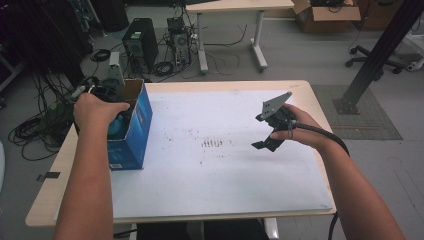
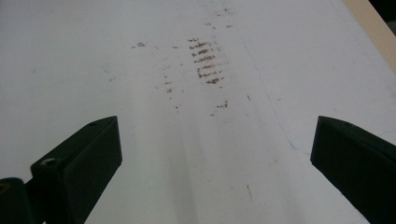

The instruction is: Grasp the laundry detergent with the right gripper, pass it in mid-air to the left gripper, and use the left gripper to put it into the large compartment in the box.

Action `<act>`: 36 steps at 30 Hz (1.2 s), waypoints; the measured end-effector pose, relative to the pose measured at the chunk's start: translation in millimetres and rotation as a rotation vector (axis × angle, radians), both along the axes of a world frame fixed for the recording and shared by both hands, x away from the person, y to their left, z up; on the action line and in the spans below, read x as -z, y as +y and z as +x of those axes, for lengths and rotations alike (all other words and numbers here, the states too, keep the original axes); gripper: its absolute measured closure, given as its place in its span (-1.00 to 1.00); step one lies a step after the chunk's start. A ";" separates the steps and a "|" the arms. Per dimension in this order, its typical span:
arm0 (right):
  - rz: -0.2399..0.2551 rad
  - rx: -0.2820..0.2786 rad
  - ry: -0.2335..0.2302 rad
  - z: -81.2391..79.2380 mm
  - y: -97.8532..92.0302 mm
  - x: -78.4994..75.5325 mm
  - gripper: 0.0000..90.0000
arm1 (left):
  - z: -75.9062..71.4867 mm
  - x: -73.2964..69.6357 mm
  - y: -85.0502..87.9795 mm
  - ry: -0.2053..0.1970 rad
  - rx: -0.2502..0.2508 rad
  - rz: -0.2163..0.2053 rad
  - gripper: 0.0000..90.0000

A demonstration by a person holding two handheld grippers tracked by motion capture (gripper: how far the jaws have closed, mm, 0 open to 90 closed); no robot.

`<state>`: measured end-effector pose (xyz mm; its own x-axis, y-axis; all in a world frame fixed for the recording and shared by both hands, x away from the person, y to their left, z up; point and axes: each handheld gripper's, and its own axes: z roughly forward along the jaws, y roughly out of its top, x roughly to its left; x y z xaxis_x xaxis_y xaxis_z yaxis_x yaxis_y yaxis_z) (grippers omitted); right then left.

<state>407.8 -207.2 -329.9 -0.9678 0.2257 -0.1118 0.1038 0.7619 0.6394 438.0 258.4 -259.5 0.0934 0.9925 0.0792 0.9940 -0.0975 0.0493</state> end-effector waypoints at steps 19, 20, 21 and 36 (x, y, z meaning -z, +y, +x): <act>0.016 0.000 -0.026 -8.0 -6.9 -9.0 -0.95 | -10.3 -33.6 -13.8 -0.059 0.054 0.037 -0.69; 0.017 0.001 -0.026 -8.5 -7.6 -9.1 -0.95 | -10.3 -33.6 -13.8 -0.059 0.054 0.037 -0.69; 0.017 0.001 -0.026 -8.5 -7.6 -9.1 -0.95 | -10.7 -35.5 -15.8 -0.060 0.061 0.037 -0.69; 0.021 0.014 -0.036 -13.8 -15.1 -9.3 -0.95 | -12.3 -52.4 -46.6 -0.066 0.144 -0.044 -0.89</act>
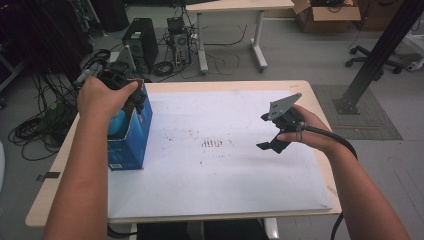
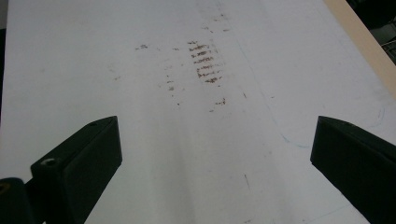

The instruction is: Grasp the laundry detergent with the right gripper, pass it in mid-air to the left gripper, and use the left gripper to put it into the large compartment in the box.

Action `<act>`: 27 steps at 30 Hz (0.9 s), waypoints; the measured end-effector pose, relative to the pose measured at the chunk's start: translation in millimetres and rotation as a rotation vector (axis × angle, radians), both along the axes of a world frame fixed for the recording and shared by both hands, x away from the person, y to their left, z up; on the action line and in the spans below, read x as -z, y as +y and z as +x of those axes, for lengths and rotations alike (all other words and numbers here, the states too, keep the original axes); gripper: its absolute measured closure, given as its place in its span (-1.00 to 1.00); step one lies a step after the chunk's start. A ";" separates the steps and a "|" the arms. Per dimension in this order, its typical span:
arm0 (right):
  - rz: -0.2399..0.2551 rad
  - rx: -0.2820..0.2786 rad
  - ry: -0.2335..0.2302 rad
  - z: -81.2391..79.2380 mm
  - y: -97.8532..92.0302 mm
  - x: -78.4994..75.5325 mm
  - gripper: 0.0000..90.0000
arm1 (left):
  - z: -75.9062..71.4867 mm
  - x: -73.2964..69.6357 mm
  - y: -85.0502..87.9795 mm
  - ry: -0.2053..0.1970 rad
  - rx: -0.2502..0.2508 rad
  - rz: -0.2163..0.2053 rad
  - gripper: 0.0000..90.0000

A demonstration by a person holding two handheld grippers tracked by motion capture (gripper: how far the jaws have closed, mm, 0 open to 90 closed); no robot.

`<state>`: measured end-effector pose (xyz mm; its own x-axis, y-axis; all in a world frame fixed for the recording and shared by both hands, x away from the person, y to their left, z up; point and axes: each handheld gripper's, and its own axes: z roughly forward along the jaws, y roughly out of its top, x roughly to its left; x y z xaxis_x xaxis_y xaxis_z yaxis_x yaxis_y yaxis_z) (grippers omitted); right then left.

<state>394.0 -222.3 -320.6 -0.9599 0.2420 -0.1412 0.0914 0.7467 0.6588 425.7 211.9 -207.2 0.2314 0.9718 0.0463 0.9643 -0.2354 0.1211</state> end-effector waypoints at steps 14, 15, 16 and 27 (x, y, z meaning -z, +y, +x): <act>0.003 0.012 -0.009 -5.4 -11.5 -1.5 -0.95 | -0.3 -9.9 -33.9 0.041 0.143 0.035 -0.89; 0.003 0.013 -0.011 -6.1 -12.3 -2.1 -0.95 | -0.5 -10.5 -37.0 0.048 0.161 0.042 -0.89; 0.004 0.012 -0.013 -6.7 -12.9 -2.4 -0.95 | -1.0 -11.1 -40.2 0.053 0.178 0.053 -0.89; -0.003 0.003 -0.022 -14.3 -18.4 -4.8 -0.95 | -5.7 -19.5 -87.6 0.046 0.394 0.080 -0.89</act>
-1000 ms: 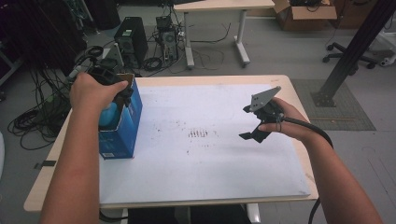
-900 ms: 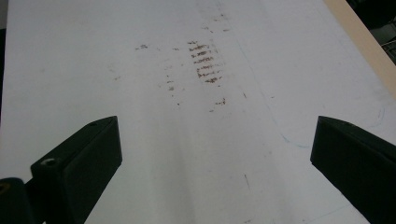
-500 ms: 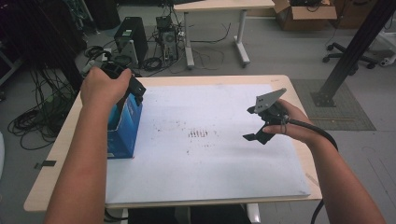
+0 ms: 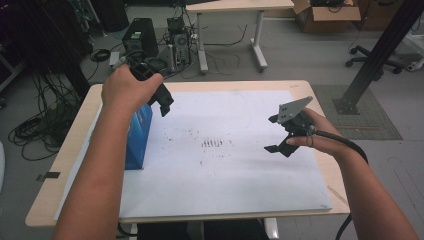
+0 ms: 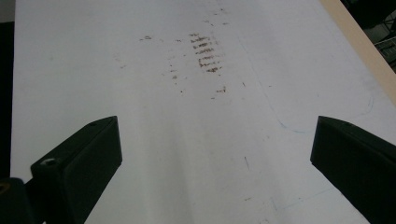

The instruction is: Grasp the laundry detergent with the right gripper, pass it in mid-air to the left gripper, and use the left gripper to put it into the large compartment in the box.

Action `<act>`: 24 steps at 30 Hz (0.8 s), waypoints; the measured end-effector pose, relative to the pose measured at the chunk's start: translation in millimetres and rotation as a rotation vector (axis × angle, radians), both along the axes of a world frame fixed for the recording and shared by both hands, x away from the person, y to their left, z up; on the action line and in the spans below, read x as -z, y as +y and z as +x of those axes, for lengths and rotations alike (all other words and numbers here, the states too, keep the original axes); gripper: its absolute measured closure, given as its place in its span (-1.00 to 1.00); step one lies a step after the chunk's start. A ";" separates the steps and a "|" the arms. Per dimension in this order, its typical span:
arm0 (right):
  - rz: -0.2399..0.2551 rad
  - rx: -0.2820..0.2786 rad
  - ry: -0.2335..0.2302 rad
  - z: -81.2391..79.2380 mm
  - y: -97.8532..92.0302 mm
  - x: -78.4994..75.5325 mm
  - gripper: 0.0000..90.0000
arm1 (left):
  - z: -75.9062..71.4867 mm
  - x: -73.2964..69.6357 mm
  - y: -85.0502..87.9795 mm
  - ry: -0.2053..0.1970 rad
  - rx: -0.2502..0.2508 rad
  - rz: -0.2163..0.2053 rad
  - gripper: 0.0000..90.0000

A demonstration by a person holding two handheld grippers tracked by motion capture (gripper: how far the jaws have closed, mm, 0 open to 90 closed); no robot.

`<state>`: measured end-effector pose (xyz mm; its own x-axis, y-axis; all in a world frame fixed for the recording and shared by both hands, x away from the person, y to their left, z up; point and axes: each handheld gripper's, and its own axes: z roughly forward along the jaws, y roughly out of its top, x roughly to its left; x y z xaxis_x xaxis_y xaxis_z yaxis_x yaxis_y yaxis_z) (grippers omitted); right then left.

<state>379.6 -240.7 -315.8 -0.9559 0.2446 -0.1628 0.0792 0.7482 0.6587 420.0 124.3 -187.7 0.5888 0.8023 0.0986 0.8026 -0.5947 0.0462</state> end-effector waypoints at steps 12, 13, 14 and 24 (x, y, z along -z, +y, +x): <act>-0.039 -0.038 0.005 -5.8 5.4 -6.7 -0.95 | -12.4 0.1 -44.8 0.049 0.325 0.002 -0.89; -0.043 -0.041 0.003 -5.6 6.3 -7.3 -0.95 | -13.4 1.1 -46.7 0.057 0.350 0.001 -0.90; -0.044 -0.042 0.004 -5.5 7.3 -8.0 -0.95 | -14.3 2.0 -48.6 0.068 0.378 -0.003 -0.89; -0.097 -0.079 0.027 -6.3 21.5 -9.7 -0.95 | -23.2 15.8 -61.9 0.141 0.595 -0.019 -0.89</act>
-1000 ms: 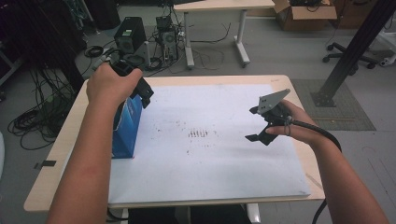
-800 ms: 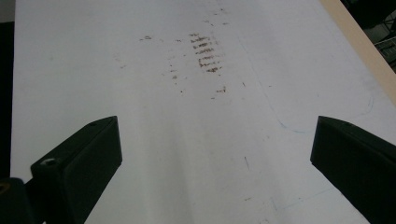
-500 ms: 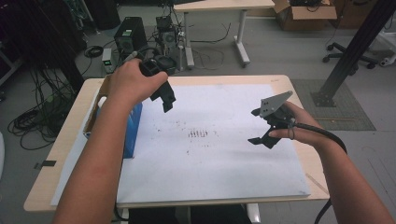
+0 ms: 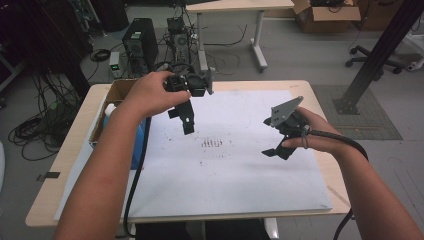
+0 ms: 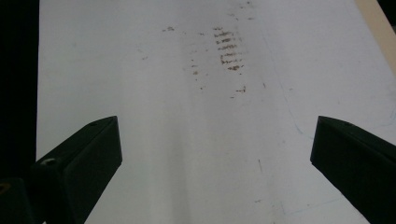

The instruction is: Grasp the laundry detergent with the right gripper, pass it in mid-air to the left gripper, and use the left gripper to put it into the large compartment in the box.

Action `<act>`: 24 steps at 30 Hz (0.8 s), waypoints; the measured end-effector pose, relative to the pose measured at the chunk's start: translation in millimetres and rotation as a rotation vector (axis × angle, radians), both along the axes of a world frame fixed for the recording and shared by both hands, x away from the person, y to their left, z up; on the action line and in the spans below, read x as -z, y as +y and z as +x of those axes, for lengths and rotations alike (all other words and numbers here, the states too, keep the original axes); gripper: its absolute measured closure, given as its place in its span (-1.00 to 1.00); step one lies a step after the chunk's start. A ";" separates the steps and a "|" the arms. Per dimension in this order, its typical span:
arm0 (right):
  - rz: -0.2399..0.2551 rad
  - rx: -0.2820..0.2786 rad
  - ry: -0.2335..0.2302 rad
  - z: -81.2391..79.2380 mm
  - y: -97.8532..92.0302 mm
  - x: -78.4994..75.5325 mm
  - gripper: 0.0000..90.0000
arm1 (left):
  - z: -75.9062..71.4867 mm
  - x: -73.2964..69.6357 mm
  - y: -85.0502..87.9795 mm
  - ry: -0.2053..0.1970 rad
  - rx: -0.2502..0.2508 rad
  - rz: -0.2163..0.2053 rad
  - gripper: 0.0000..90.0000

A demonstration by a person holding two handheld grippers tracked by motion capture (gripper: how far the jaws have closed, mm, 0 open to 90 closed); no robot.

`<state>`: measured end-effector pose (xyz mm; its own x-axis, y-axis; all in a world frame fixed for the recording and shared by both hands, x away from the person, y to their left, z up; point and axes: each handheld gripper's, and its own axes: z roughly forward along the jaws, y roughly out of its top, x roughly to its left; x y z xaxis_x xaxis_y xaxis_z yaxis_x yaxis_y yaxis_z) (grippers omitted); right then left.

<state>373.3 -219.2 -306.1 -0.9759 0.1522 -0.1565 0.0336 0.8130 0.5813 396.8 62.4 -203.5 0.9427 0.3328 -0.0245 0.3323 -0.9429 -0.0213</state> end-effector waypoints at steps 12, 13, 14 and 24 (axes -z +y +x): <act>-0.070 -0.017 0.025 12.6 9.7 -8.0 -0.95 | -0.8 12.8 2.1 0.052 0.104 0.023 -0.89; -0.077 -0.019 0.027 14.6 10.5 -8.0 -0.95 | -0.5 13.3 2.3 0.057 0.112 0.023 -0.89; -0.082 -0.020 0.028 16.6 11.5 -8.0 -0.95 | 0.0 13.7 2.5 0.064 0.114 0.022 -0.89; -0.098 -0.032 0.031 25.6 18.1 -6.6 -0.94 | 8.1 20.5 3.8 0.077 0.108 0.035 -0.89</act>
